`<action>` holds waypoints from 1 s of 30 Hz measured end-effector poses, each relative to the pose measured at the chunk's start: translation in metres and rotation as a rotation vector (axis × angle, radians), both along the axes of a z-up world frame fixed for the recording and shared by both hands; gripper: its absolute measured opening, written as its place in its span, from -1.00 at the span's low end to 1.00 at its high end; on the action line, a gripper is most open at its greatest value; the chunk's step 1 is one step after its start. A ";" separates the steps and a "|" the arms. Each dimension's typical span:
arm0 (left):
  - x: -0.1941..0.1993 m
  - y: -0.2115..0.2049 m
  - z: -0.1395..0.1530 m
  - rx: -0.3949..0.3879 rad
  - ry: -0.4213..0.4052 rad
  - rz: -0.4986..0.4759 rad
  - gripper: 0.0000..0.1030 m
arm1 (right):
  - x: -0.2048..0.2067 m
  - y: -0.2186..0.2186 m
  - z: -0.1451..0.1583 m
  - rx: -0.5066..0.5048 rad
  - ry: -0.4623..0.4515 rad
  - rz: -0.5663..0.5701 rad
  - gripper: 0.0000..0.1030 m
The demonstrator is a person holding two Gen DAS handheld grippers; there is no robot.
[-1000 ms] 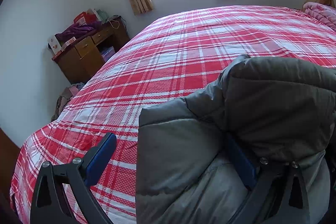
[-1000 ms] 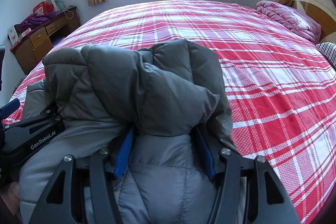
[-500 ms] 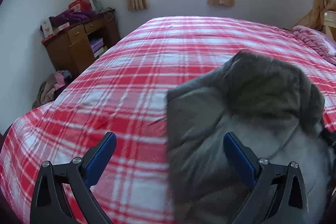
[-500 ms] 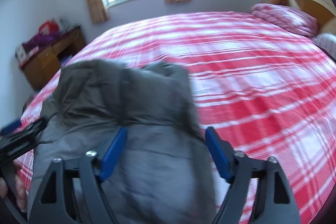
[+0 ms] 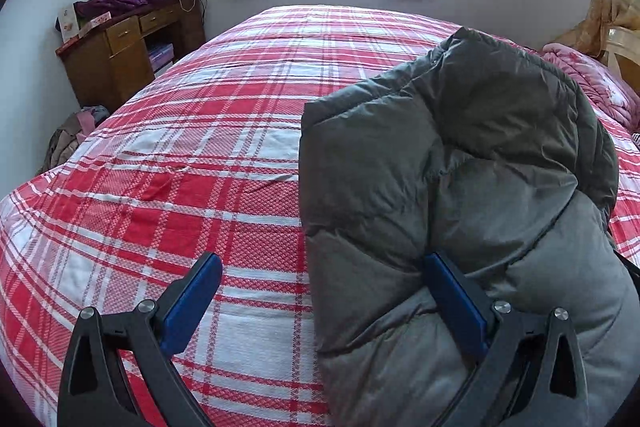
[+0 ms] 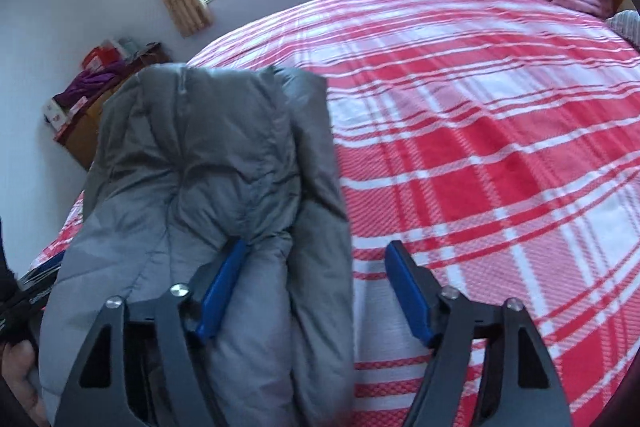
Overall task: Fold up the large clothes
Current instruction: 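Lift the grey jacket bundle off the bed with both tools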
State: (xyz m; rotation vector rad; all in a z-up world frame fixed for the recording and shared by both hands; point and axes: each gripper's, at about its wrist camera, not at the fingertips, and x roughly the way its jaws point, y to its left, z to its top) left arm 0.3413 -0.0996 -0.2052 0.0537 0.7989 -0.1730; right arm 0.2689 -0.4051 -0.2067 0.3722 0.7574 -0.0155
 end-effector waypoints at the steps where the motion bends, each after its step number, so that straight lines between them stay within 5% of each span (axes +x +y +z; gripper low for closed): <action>1: -0.001 0.001 -0.001 -0.004 -0.002 -0.002 0.98 | -0.001 0.001 -0.001 0.008 -0.007 0.016 0.26; 14: -0.009 -0.010 0.002 0.013 -0.019 -0.026 0.97 | 0.005 -0.001 -0.008 0.102 -0.026 0.090 0.26; 17: -0.007 -0.010 -0.001 -0.017 -0.002 -0.042 0.97 | 0.010 0.006 -0.008 0.061 -0.003 0.088 0.28; 19: -0.006 -0.011 -0.001 -0.035 0.007 -0.049 0.97 | 0.009 0.003 -0.008 0.074 -0.010 0.090 0.14; 20: -0.007 -0.011 -0.002 -0.041 0.008 -0.051 0.97 | 0.007 0.003 -0.008 0.098 -0.023 0.112 -0.18; 21: -0.007 -0.011 -0.003 -0.046 0.009 -0.052 0.97 | 0.010 0.003 -0.010 0.141 -0.020 0.148 -0.20; 27: -0.002 -0.017 -0.006 -0.084 0.040 -0.067 0.97 | 0.016 0.008 -0.013 0.135 -0.005 0.145 -0.02; 30: -0.002 -0.021 -0.007 -0.100 0.046 -0.092 0.97 | 0.017 0.004 -0.015 0.170 -0.006 0.162 -0.09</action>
